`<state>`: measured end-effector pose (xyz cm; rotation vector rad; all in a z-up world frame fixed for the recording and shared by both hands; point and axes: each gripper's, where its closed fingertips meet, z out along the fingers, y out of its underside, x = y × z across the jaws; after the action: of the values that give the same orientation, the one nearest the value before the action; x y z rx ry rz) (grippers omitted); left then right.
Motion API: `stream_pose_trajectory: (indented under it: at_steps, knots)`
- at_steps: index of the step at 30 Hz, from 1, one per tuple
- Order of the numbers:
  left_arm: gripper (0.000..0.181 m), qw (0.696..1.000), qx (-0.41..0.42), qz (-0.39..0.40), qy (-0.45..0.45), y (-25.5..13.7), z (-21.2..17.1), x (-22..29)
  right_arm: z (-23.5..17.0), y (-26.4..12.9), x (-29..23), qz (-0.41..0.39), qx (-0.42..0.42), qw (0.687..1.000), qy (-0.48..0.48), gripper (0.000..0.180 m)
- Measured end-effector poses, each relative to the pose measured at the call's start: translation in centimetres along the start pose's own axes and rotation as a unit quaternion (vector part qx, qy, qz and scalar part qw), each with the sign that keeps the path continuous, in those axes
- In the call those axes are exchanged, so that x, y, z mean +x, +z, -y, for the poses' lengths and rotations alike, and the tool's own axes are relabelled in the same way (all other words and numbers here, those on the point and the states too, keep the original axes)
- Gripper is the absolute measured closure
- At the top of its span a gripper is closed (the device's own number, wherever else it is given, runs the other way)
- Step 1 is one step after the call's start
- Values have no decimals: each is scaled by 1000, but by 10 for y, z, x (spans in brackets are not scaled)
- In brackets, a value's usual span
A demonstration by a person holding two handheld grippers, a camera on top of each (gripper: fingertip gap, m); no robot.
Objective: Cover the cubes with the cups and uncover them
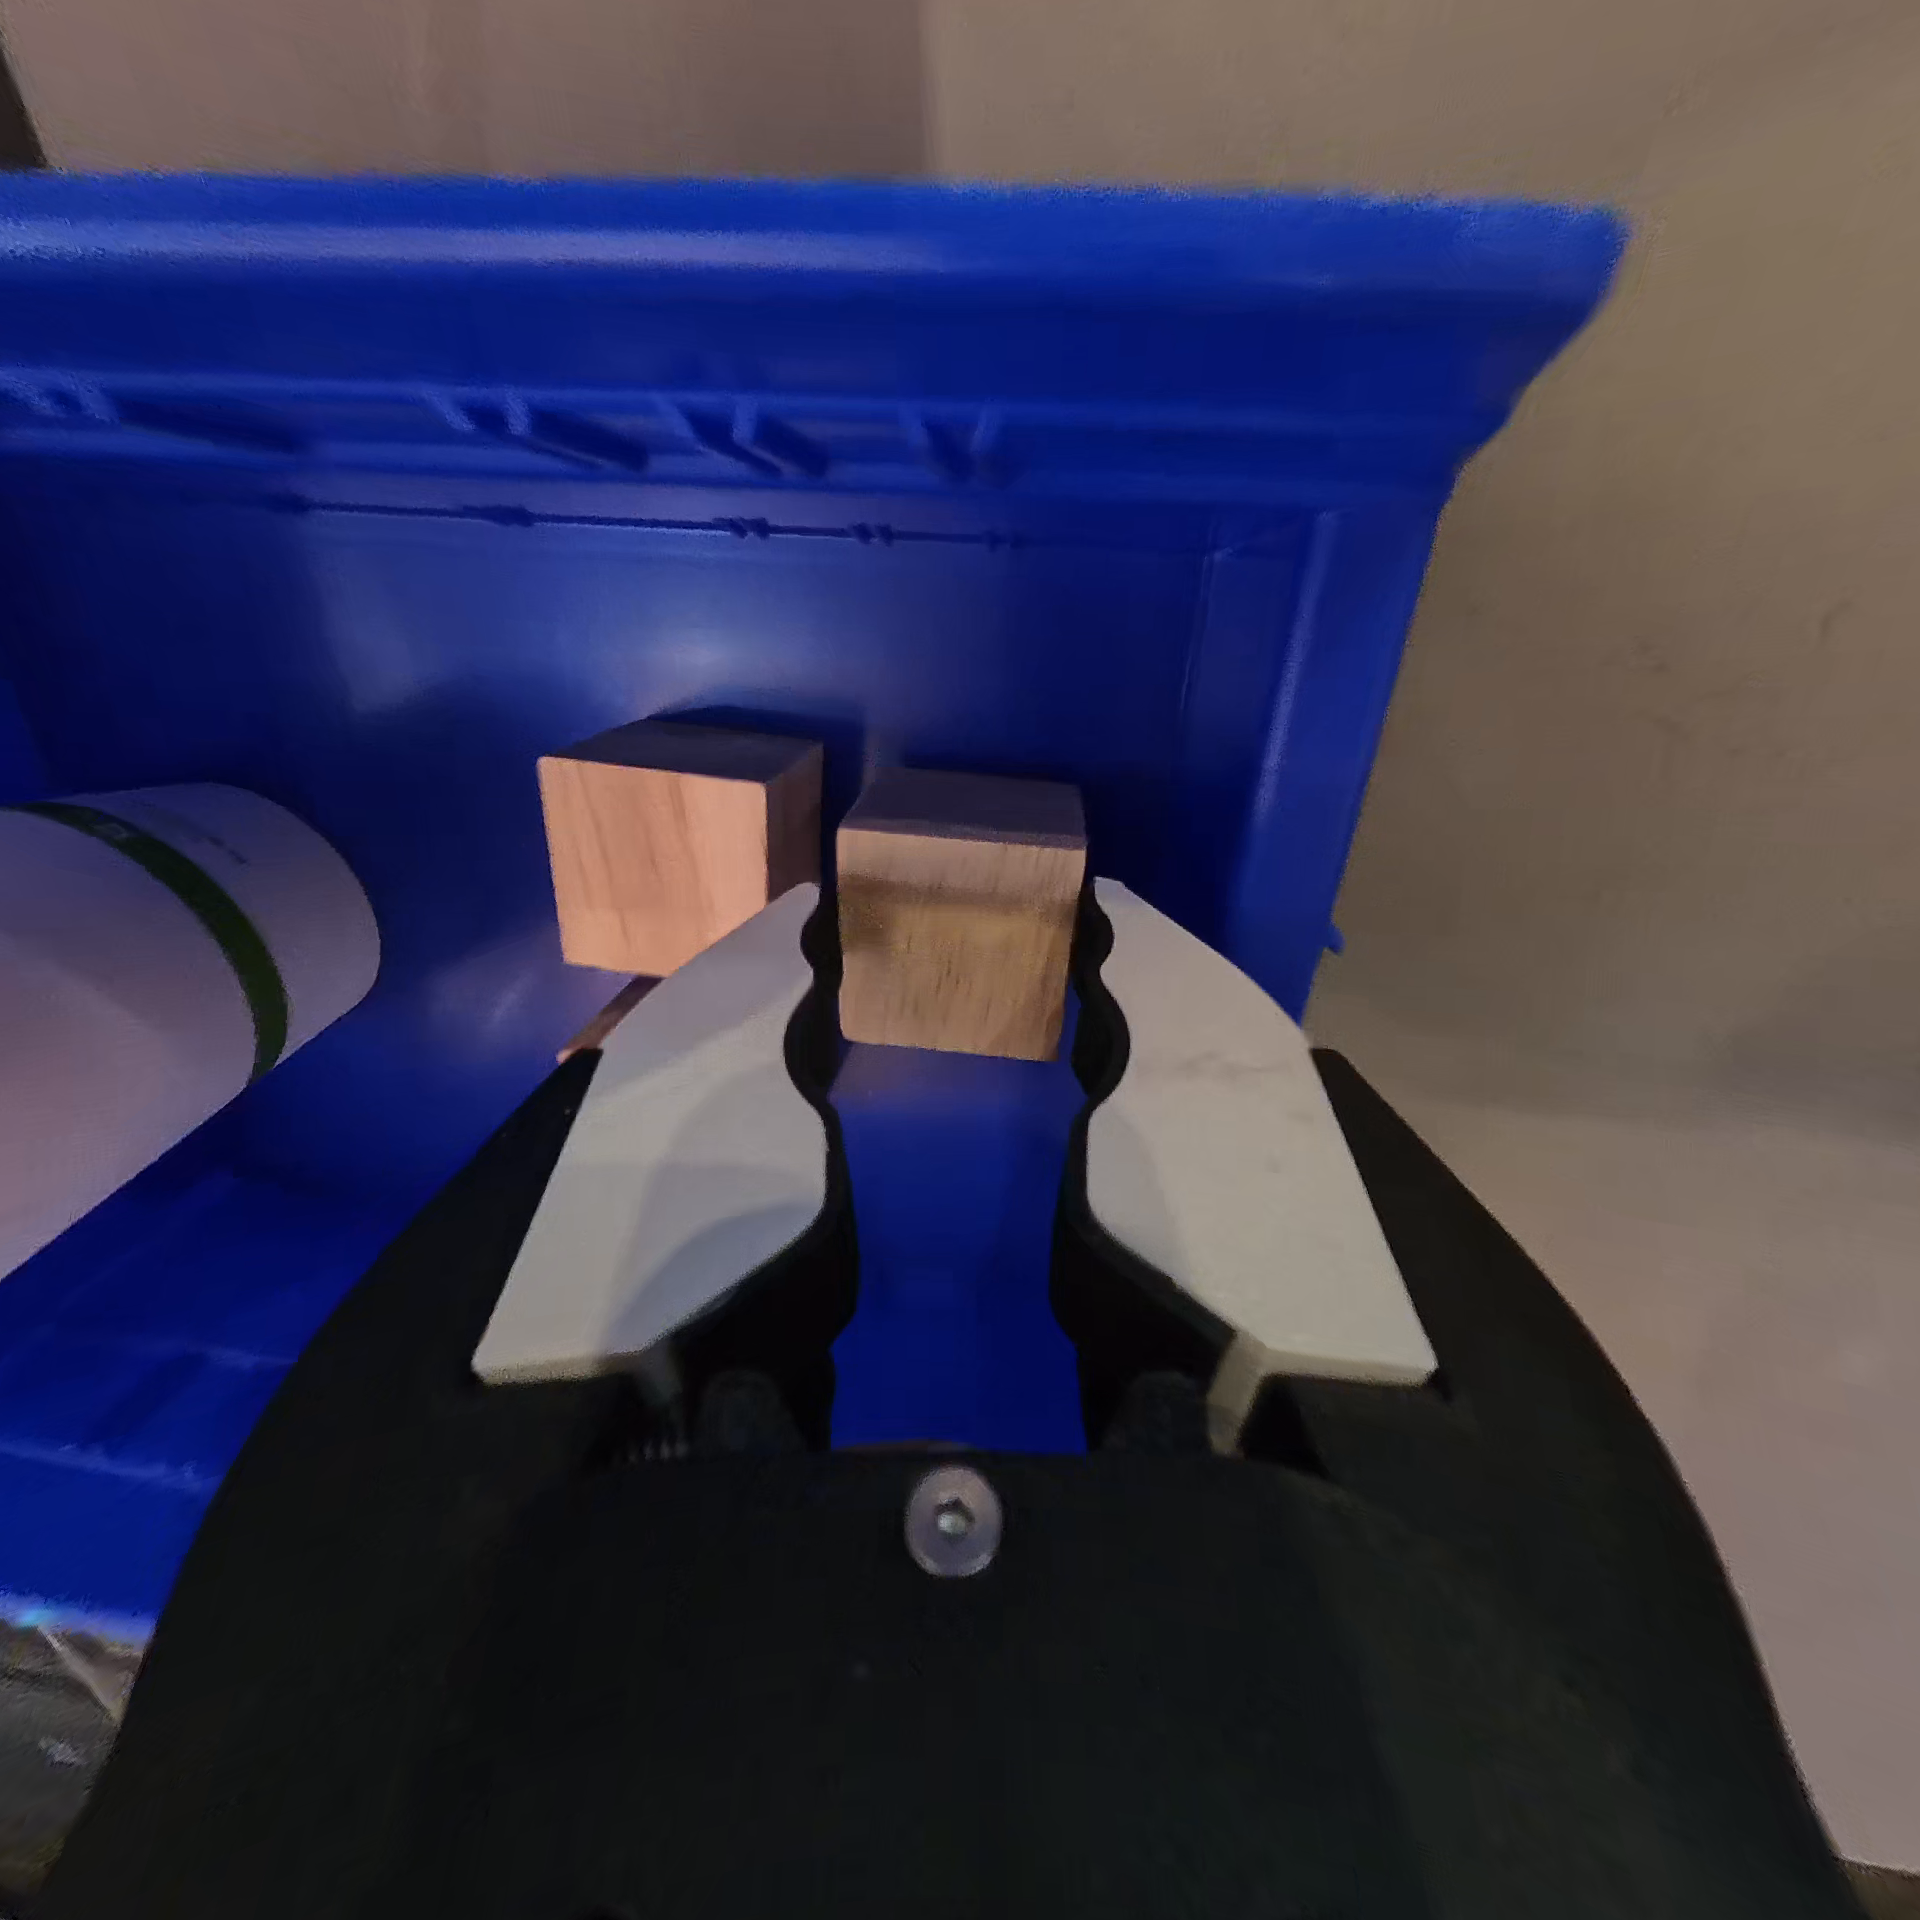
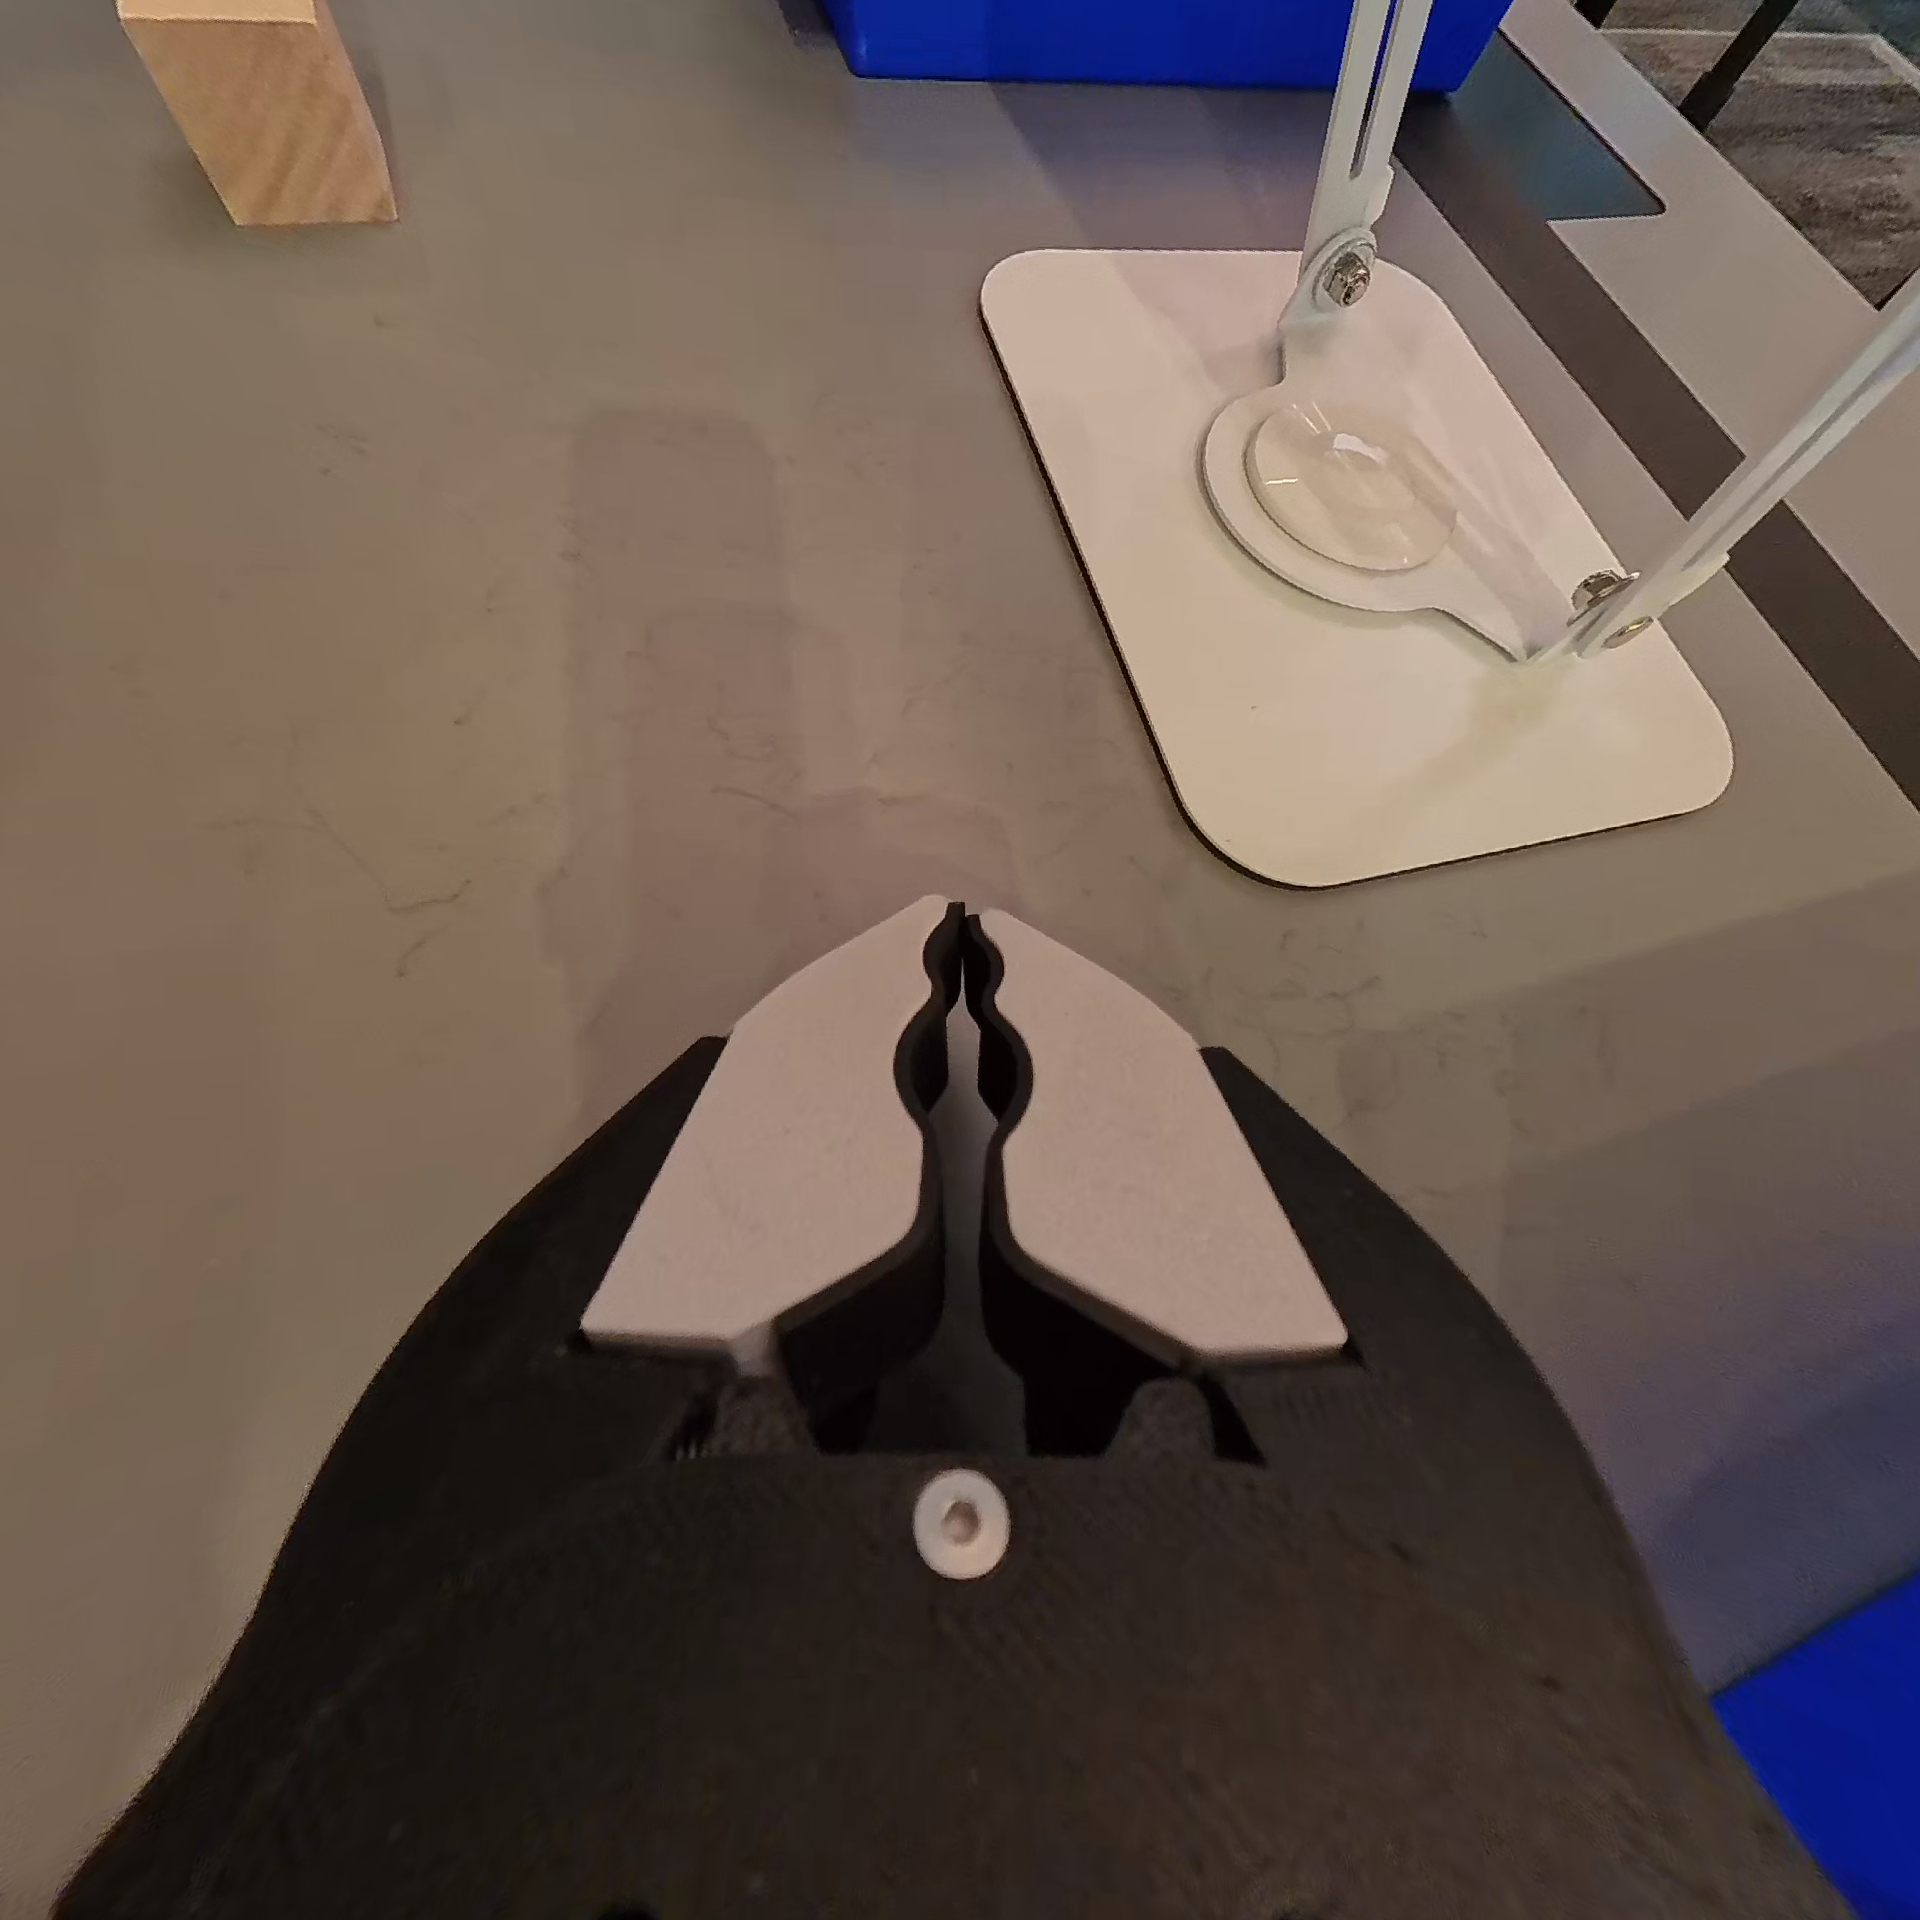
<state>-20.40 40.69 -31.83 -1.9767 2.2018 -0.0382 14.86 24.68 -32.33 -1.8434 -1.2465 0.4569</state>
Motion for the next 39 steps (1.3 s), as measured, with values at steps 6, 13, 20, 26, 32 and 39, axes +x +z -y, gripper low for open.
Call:
stream_pose_trajectory:
  at_steps: [6, 13, 20, 26, 32, 39]
  knots:
    - [138, 997, 41, 58, -31, -76, 26, 19, -3, -3, 1, 0, 0, 1000, -8, 180]
    - [138, 994, 70, 80, -4, -105, 110, 114, -9, -10, -3, 5, -5, 1000, -20, 180]
    - [138, 997, 74, 26, 19, -40, 199, 191, -15, -16, -7, 12, -12, 999, -30, 180]
    - [138, 998, 50, -11, 22, 1, 228, 209, -18, -19, -9, 20, -15, 999, -29, 180]
    - [138, 999, 27, -23, 8, 16, 225, 209, -21, -21, -10, 27, -18, 999, -29, 180]
    - [128, 998, 42, -26, -25, 11, 228, 207, -23, -22, -8, 26, -20, 999, -26, 180]
